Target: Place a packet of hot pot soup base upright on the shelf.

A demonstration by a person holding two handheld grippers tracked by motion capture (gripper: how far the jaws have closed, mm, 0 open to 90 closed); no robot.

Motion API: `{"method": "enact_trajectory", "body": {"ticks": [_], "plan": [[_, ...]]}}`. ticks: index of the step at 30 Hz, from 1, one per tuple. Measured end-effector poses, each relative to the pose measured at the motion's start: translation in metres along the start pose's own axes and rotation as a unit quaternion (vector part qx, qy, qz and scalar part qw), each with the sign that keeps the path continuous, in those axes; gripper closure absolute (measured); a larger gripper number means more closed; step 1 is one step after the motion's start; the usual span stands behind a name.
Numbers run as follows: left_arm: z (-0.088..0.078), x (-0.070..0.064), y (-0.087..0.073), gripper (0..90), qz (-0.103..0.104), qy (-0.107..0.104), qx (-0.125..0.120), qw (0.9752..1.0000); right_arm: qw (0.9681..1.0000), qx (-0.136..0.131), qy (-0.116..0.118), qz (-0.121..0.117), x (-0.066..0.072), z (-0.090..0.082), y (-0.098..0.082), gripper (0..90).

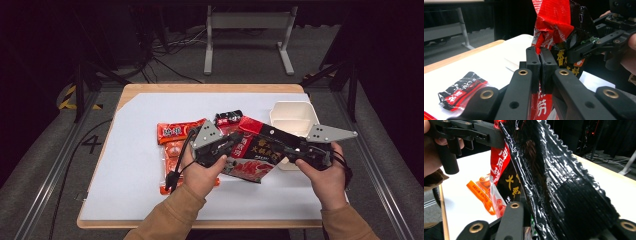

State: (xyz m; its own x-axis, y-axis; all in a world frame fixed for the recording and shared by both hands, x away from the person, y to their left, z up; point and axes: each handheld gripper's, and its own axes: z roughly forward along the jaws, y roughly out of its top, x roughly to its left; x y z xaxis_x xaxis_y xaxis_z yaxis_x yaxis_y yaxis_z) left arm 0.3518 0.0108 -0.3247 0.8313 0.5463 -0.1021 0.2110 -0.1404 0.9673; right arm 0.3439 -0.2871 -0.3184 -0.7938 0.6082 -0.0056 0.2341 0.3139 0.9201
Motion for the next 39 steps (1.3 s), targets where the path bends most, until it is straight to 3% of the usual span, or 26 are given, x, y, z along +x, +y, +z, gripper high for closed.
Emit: {"method": "enact_trajectory", "body": {"ticks": [8,11,12,16,24,33,39], "plan": [[-0.001,0.006,0.0,84.2,-0.002,-0.001,-0.005,1.0,0.9999,0.001,0.013,0.006,-0.002,0.0,0.006,79.3],[-0.006,0.012,-0.001,74.3,-0.01,0.003,-0.017,0.9998,0.9999,0.005,0.009,0.001,-0.004,-0.001,0.011,79.8],[-0.008,0.014,-0.001,65.9,-0.008,0.008,-0.013,0.9999,1.0,0.008,0.004,-0.001,-0.006,-0.001,0.013,79.9],[-0.018,0.02,-0.003,51.7,0.001,0.02,-0.003,0.9998,0.9998,0.016,-0.006,-0.008,-0.011,-0.004,0.017,80.0],[-0.054,0.045,-0.021,46.5,-0.009,0.041,0.032,0.9986,0.9993,0.012,-0.027,-0.022,-0.021,-0.02,0.034,80.0],[-0.071,0.059,-0.03,42.9,-0.003,0.039,0.06,0.9974,0.9993,0.011,-0.026,-0.024,-0.036,-0.029,0.045,80.0],[-0.078,0.065,-0.037,38.2,-0.012,0.045,0.079,0.9958,0.999,0.002,-0.038,-0.026,-0.044,-0.036,0.054,80.0]]}}
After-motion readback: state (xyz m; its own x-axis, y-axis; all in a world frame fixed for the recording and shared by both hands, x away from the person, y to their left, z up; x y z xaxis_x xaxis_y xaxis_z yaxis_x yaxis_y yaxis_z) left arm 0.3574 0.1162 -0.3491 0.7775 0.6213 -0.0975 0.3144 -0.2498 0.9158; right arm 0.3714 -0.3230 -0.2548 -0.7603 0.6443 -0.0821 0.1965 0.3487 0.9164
